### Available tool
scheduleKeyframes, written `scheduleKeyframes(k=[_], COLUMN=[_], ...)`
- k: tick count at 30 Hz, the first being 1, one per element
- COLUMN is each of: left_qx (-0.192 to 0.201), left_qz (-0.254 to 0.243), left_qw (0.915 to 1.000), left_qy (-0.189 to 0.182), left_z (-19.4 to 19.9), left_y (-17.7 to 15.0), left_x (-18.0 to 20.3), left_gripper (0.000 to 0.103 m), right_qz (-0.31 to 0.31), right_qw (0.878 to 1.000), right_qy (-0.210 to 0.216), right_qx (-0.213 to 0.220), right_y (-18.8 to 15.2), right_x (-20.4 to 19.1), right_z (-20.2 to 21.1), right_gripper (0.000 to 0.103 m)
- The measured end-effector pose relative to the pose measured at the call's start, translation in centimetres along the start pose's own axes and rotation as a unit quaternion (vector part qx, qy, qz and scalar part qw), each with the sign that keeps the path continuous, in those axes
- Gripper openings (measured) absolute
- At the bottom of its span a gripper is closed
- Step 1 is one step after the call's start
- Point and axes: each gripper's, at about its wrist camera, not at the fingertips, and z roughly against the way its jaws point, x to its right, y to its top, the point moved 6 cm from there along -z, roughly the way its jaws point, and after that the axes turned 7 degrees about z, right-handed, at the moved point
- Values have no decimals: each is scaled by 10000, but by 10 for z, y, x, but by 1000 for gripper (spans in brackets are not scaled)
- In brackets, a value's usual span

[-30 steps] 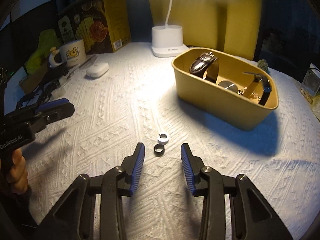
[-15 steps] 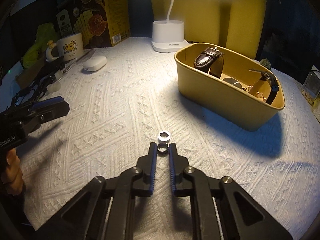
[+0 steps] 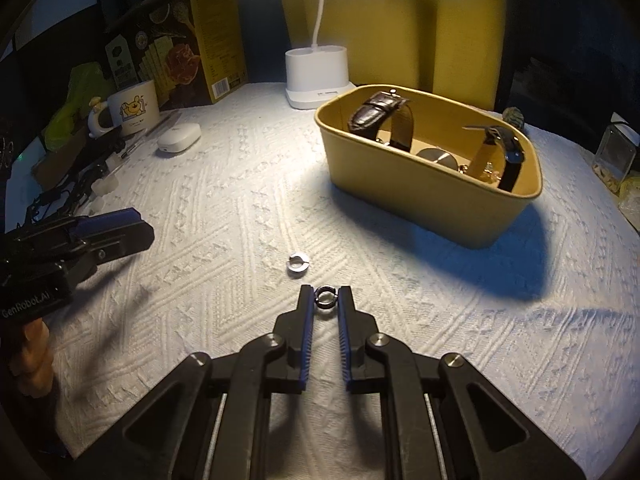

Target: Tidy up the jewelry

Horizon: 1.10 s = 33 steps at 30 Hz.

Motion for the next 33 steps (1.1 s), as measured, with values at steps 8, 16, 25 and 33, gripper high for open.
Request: scheduleKeyframes(k=[8, 16, 25, 33], left_qx=[-256, -510, -528, -533], left_qz=[-323, -658, -1067, -1231], left_qw=[9991, 9965, 9927, 9909], left_qy=[-20, 75, 173, 107], left_z=[-20, -46, -68, -71], left_y=[1, 3, -1, -3], left_x=[37, 70, 93, 102], left_gripper=[31, 31, 31, 12], right_qz=[-175, -234, -339, -370], right_qw=[9998, 9996, 9993, 9991], right_qy=[-69, -123, -96, -149], right_qx=[101, 124, 148, 120], right_y=[-10, -22, -28, -29], right_x=[32, 57, 74, 79], right_z=[12, 19, 26, 26], right_gripper=[11, 11, 11, 11])
